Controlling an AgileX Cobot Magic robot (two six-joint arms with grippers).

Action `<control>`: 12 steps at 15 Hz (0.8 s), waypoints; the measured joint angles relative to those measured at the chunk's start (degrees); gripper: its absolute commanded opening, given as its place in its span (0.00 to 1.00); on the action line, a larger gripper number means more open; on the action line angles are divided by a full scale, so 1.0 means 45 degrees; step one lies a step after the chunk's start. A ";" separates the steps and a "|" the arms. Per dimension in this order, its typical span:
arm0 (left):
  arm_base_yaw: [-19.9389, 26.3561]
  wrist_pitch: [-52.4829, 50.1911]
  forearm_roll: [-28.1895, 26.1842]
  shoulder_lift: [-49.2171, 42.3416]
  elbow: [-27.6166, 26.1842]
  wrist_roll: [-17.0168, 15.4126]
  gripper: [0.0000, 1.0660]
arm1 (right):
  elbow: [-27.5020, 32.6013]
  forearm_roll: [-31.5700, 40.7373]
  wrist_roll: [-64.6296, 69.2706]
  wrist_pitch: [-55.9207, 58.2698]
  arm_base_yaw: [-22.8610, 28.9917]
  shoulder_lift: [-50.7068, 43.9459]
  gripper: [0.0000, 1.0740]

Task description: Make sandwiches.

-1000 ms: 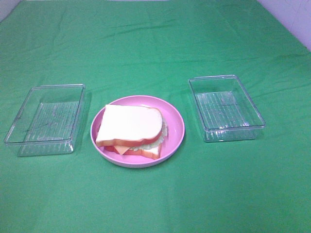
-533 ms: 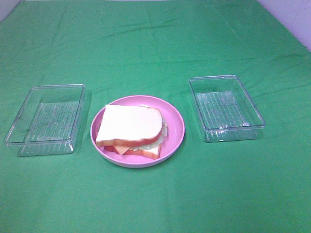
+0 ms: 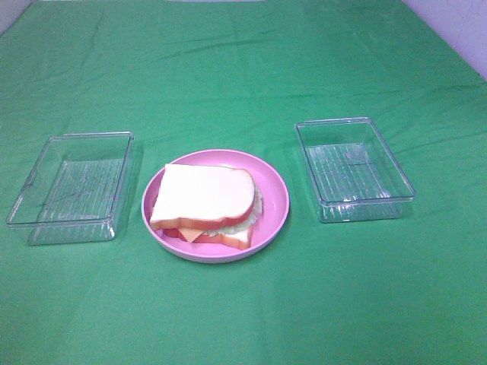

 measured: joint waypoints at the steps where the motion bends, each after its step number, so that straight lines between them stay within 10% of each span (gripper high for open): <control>1: 0.0000 0.0000 0.0000 0.0000 0.0000 0.0000 0.71 | 0.0000 0.0000 0.0000 0.0000 0.0000 0.0000 0.68; 12: 0.0000 0.0000 0.0000 0.0000 0.0000 0.0000 0.71 | 0.0000 0.0013 0.0000 0.0000 0.0000 0.0000 0.68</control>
